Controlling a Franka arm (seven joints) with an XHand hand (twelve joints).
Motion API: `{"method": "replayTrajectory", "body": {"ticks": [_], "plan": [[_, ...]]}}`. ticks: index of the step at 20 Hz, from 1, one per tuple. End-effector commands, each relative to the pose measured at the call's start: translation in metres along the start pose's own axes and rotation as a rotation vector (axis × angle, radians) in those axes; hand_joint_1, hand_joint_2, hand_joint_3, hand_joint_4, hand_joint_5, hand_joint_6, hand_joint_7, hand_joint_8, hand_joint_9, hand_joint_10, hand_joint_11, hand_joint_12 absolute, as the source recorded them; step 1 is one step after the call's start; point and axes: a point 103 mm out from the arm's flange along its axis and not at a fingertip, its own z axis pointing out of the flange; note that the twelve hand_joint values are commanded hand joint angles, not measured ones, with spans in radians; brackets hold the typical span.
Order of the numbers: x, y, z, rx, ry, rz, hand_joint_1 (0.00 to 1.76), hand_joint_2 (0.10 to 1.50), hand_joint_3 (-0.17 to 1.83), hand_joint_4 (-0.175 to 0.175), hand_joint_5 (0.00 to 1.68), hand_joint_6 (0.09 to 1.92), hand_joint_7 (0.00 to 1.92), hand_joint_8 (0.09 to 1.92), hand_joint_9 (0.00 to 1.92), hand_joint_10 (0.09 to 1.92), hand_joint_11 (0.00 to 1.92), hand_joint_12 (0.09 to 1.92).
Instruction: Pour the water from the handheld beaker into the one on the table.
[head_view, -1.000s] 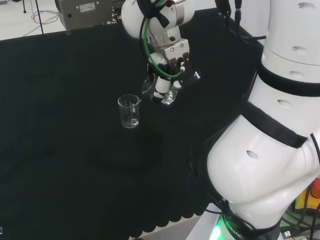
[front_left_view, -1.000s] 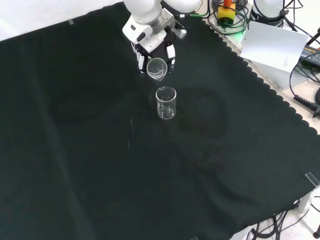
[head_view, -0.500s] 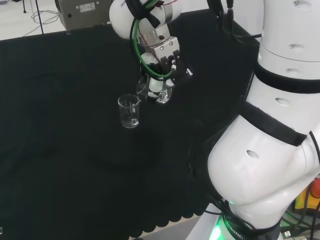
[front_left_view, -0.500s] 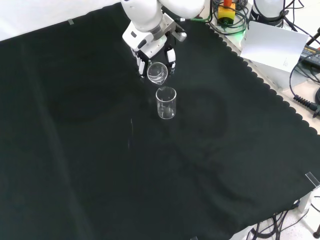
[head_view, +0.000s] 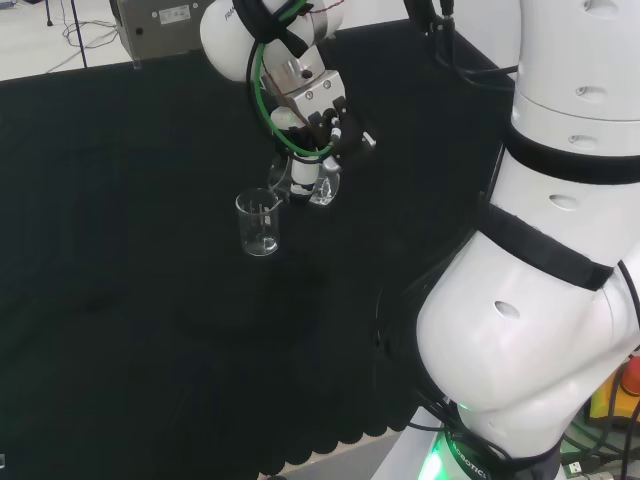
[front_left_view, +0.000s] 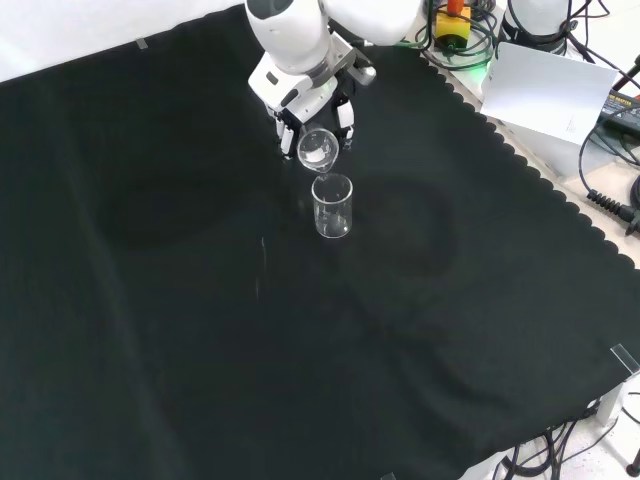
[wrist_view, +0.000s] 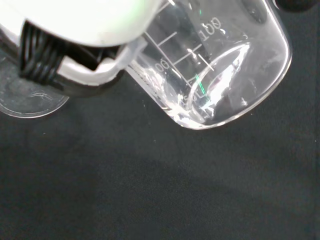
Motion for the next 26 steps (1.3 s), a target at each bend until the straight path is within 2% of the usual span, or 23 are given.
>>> {"method": "replayTrajectory", "body": {"ticks": [1,5,14,26], "plan": [[0.008,0.000,-0.005,0.003,-0.046,-0.011,1.13,0.55,0.94,0.175,1.20,0.95,1.51,0.66,1.69,0.10,1.40,0.71],[0.009,0.000,-0.007,0.003,-0.088,-0.013,1.13,0.55,0.94,0.175,1.20,0.95,1.50,0.66,1.69,0.11,1.40,0.71],[0.008,0.002,-0.009,0.027,-0.136,-0.003,1.13,0.55,0.94,0.175,1.20,0.95,1.50,0.67,1.68,0.11,1.40,0.71],[0.021,0.004,-0.014,0.057,-0.207,-0.001,1.12,0.55,0.94,0.175,1.20,0.96,1.50,0.67,1.68,0.12,1.40,0.71]]}}
